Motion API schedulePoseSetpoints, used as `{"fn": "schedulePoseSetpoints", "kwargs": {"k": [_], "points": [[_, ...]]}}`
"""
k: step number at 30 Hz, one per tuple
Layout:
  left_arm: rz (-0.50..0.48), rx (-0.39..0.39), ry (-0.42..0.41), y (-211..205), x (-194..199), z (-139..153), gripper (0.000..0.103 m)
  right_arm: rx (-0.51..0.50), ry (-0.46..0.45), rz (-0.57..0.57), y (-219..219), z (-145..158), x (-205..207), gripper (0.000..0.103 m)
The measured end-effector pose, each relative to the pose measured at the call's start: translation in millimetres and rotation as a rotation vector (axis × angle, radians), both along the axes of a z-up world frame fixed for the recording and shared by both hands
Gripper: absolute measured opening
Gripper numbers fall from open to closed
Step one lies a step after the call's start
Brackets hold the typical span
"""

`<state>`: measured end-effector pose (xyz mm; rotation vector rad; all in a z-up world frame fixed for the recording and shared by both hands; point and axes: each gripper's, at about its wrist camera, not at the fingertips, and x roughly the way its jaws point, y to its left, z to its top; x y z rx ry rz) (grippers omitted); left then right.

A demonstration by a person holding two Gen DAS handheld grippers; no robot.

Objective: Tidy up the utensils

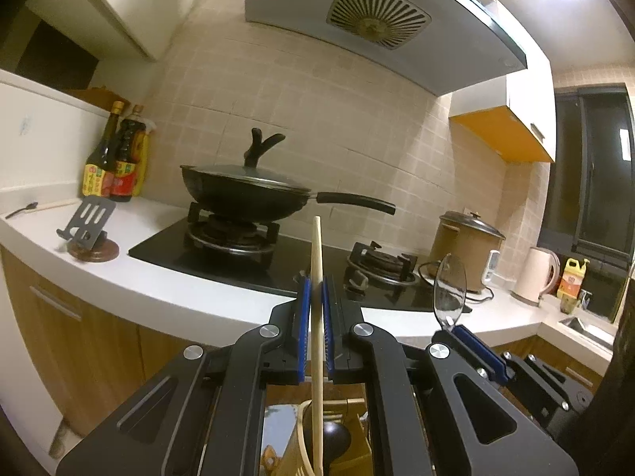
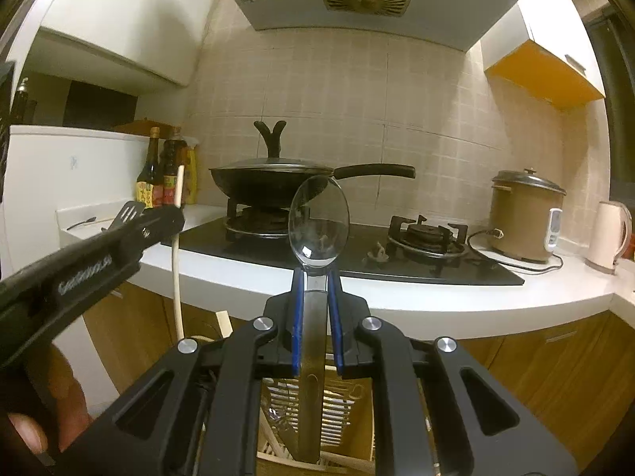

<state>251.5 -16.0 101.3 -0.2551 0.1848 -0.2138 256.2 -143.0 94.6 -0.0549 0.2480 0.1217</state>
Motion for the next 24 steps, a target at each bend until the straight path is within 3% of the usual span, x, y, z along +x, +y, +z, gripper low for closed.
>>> {"fn": "schedulePoseSetpoints", "kwargs": {"k": [12, 15, 19, 24], "points": [[-0.052, 0.004, 0.017, 6.3, -16.8, -0.6, 0.008, -0.006, 0.048, 0.024, -1.7, -5.0, -15.7, 0.011], [-0.056, 0.011, 0.019, 8.3, -26.4, 2.4, 0.028, 0.015, 0.088, 0.042, -7.0, -3.6, -25.9, 0.02], [-0.055, 0.016, 0.02, 12.8, -42.6, 9.3, 0.03, 0.045, 0.105, 0.036, -15.3, 1.4, -46.7, 0.051], [-0.061, 0.01, 0.028, 21.2, -75.6, 18.0, 0.034, 0.079, 0.116, 0.032, -30.5, 12.3, -85.1, 0.051]]}}
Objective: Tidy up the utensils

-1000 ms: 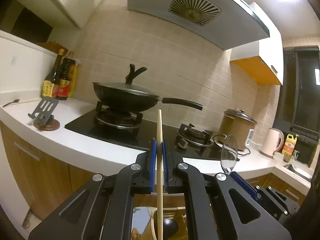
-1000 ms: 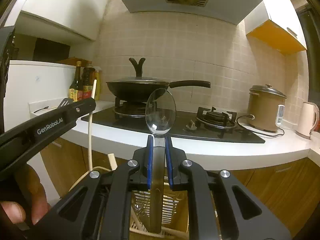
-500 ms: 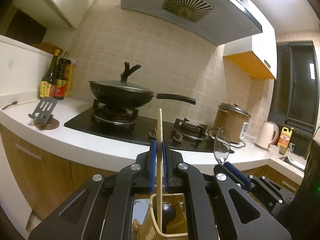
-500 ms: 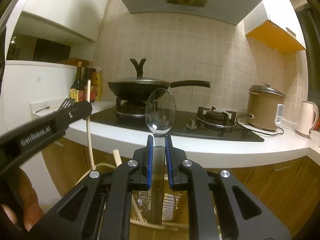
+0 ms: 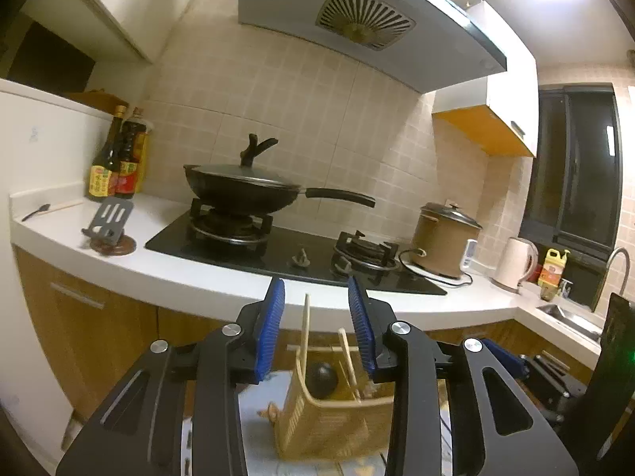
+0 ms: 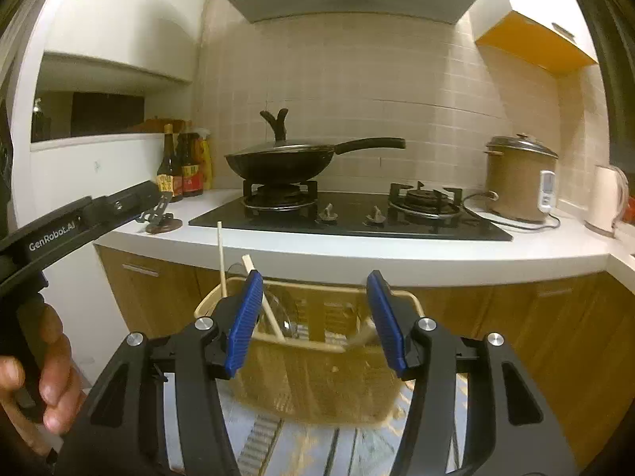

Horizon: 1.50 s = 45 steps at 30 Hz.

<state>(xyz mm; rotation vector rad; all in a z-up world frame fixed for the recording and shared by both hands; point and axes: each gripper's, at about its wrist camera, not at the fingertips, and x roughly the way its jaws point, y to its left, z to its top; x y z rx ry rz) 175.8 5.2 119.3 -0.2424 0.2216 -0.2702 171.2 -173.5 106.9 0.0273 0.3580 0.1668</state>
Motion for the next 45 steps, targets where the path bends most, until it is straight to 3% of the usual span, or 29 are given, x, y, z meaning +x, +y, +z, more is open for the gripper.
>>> {"fn": "schedulePoseSetpoints", "kwargs": {"k": [5, 10, 13, 16, 17, 20, 25, 36, 38, 45], "points": [[-0.002, 0.019, 0.009, 0.9, -41.4, -0.9, 0.04, 0.028, 0.016, -0.031, -19.9, 1.4, -43.9, 0.052], [0.009, 0.014, 0.046, -1.0, -72.5, -16.8, 0.045, 0.057, 0.051, -0.076, -36.4, -13.0, -74.6, 0.061], [0.054, 0.01, 0.069, -2.0, -86.6, -30.0, 0.053, 0.079, 0.065, -0.089, -42.2, -22.2, -83.8, 0.061], [0.116, 0.007, 0.086, -5.2, -100.2, -45.9, 0.063, 0.074, 0.045, -0.127, -41.6, -33.0, -93.7, 0.07], [0.13, 0.006, 0.087, -6.4, -102.3, -48.6, 0.064, 0.088, 0.036, -0.135, -42.2, -36.3, -96.5, 0.075], [0.169, 0.031, 0.084, -11.5, -106.2, -57.5, 0.067, 0.134, 0.043, -0.129, -44.0, -45.9, -101.0, 0.078], [0.277, 0.093, 0.035, -18.8, -113.3, -77.1, 0.074, 0.108, 0.006, -0.162, -53.1, -49.5, -108.4, 0.086], [0.283, 0.205, 0.06, -32.8, -104.1, -86.8, 0.085, 0.119, -0.01, -0.163, -63.1, -48.3, -111.8, 0.091], [0.275, 0.243, 0.063, -39.9, -103.8, -87.9, 0.094, 0.108, -0.02, -0.166, -61.7, -47.2, -113.9, 0.092], [0.25, 0.285, 0.062, -49.6, -105.7, -89.8, 0.095, 0.098, -0.013, -0.178, -62.1, -47.8, -113.2, 0.094]]}}
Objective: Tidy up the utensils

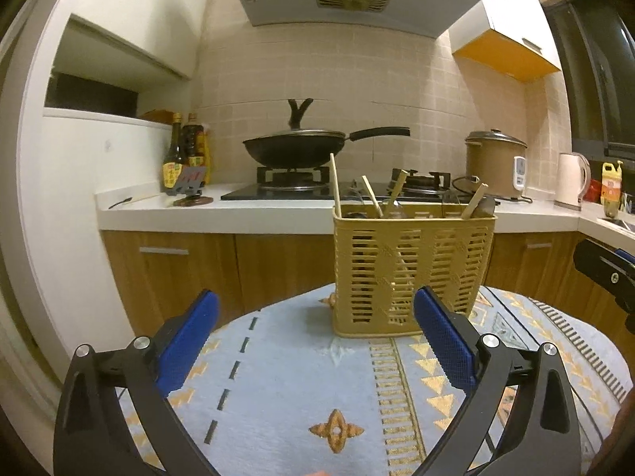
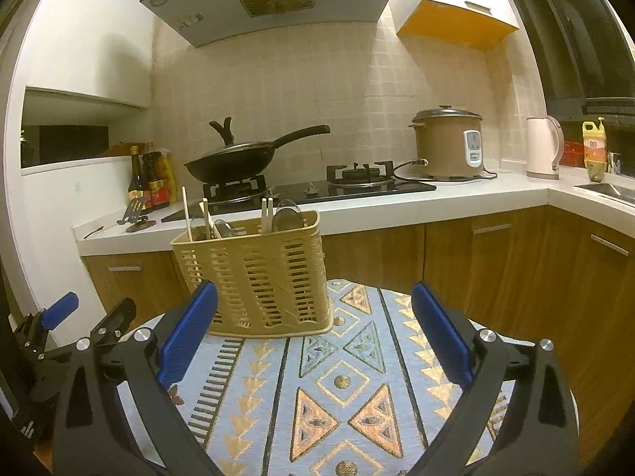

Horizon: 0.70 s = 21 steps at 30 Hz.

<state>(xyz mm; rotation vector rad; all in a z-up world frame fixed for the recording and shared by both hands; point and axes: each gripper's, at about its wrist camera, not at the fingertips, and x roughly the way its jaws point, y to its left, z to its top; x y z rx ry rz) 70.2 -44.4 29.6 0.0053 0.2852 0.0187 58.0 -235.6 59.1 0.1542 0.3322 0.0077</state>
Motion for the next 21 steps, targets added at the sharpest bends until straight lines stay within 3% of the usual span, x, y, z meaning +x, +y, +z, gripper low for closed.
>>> {"fn": "schedulePoseSetpoints", "kwargs": {"k": [21], "points": [[0.016, -0.042, 0.022, 10.1, 2.1, 0.4, 0.095, -0.057, 0.036, -0.012, 11.3, -6.9, 6.3, 0.095]]}}
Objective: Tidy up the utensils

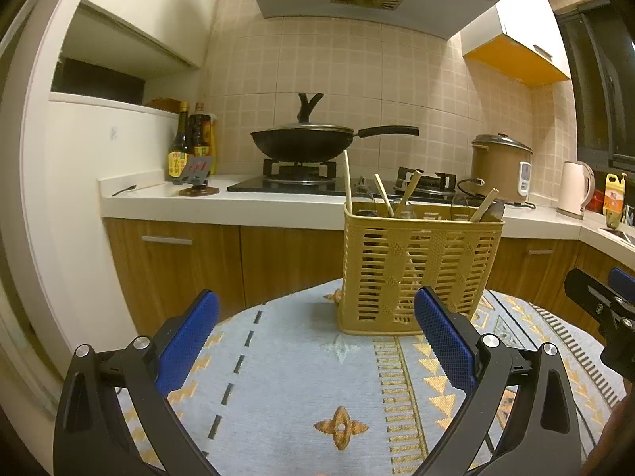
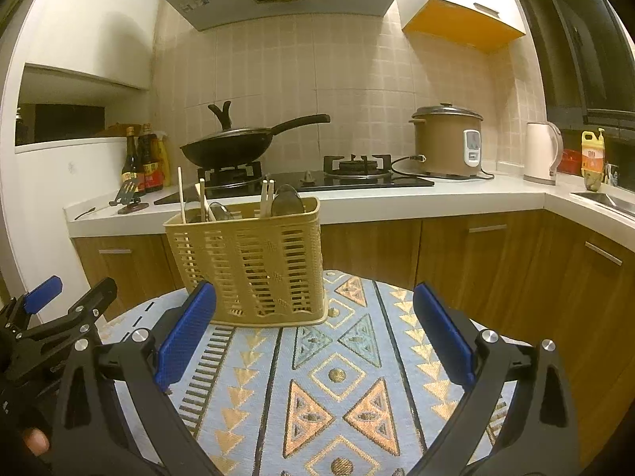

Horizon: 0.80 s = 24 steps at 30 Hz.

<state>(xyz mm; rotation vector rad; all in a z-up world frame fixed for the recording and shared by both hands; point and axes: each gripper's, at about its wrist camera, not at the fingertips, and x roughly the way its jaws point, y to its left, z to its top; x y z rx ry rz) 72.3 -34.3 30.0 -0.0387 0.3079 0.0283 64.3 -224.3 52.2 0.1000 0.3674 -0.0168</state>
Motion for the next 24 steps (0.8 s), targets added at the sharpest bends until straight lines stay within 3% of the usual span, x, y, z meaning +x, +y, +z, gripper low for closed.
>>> {"fn": "schedulePoseSetpoints", "kwargs": {"k": [24], "points": [[-0.014, 0.015, 0.011, -1.5, 0.4, -0.2, 0.095, 0.022, 0.018, 0.003, -4.2, -2.6, 2.5, 0.095]]}}
